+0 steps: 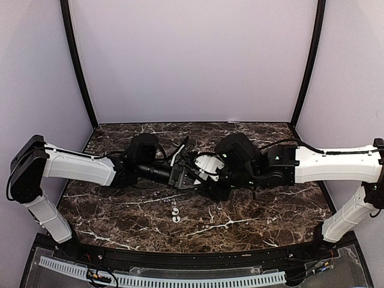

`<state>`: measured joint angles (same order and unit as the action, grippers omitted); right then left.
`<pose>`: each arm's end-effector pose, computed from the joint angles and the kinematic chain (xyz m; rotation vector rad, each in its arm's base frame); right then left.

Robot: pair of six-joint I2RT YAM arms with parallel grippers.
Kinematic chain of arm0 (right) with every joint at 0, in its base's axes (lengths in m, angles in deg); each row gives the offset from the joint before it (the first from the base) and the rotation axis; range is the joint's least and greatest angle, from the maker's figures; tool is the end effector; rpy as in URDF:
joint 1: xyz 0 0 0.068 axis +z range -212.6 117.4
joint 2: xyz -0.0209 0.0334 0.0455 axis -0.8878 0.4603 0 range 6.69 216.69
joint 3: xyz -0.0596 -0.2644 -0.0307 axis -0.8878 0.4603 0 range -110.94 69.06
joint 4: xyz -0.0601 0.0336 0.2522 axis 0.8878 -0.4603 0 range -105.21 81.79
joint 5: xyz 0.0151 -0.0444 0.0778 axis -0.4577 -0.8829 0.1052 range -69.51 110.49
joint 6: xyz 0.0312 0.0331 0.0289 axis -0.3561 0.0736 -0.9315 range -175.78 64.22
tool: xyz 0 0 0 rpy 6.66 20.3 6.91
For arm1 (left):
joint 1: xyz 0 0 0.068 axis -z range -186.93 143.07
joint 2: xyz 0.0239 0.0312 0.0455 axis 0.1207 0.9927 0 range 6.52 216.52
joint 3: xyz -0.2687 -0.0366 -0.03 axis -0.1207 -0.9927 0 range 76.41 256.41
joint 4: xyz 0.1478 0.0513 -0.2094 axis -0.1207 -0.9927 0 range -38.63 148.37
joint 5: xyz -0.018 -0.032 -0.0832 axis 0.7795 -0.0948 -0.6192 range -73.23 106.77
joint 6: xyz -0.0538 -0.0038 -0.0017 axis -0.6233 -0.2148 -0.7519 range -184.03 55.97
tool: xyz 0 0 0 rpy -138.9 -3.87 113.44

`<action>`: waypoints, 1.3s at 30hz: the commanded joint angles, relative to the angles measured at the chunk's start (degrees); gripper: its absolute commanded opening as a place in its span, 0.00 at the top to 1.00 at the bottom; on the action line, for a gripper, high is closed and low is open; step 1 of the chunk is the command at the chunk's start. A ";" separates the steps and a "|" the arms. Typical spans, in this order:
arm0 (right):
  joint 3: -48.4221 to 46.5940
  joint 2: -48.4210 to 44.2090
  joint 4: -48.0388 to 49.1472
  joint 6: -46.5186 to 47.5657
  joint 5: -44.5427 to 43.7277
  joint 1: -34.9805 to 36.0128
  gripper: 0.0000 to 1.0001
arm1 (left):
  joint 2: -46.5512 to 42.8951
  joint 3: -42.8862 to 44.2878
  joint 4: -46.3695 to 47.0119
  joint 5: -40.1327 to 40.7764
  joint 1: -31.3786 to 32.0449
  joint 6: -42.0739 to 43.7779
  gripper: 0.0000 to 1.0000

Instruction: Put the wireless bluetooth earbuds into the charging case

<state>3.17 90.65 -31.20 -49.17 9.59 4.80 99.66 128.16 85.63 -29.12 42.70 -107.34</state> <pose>0.1314 0.2983 0.2855 -1.3004 1.8908 0.3392 0.2095 -0.2861 0.2360 0.7950 2.0262 -1.7710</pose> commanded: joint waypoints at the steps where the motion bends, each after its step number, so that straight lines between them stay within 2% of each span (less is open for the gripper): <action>1: -0.74 -0.81 1.14 0.25 -1.62 0.87 0.37 | 0.38 2.35 2.41 -2.07 0.38 -0.59 0.70; 2: -0.76 -0.83 1.18 0.24 -1.80 0.85 0.37 | 0.51 2.46 2.39 -2.33 0.38 -0.56 0.80; 4: -0.76 -0.97 1.17 0.15 -2.23 0.98 0.34 | 0.65 2.62 2.36 -2.25 0.38 -0.60 0.91; 7: -0.23 -1.76 1.44 -0.19 -2.70 1.13 0.21 | 0.51 2.54 2.58 -2.25 0.37 -0.60 0.98; 11: 1.80 -4.71 2.66 -0.80 -3.09 1.13 0.03 | -0.48 2.44 2.67 -2.05 0.38 -0.04 1.00; 13: 3.11 -7.10 3.44 -1.86 -2.58 0.93 0.01 | -1.27 2.40 2.73 -2.32 0.34 1.30 1.00; 18: 6.31 -14.52 5.21 -5.02 7.45 -1.82 0.01 | -5.19 1.92 -2.83 2.01 0.38 11.49 1.00; 23: 8.75 -19.59 5.81 -8.36 21.87 -6.48 0.02 | -10.97 -3.07 -1.18 6.24 0.37 23.69 1.00; 26: 9.90 -22.37 7.26 -9.44 27.54 -8.13 0.06 | -15.17 -7.40 -0.13 7.44 0.38 31.09 0.99; 29: 9.09 -22.49 6.50 -9.81 30.87 -8.18 0.15 | -17.39 -9.37 -1.07 7.04 0.37 38.52 0.98; 33: 7.82 -20.78 6.21 -10.32 36.21 -8.12 0.28 | -19.21 -11.11 -0.82 4.20 1.22 42.77 0.97; 39: 6.73 -18.10 6.62 -9.86 38.95 -8.13 0.32 | -21.54 -11.59 0.75 4.72 3.94 45.53 0.97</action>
<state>11.89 71.31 -26.96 -59.03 44.69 -3.18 80.69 116.62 84.50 -23.51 44.66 -67.23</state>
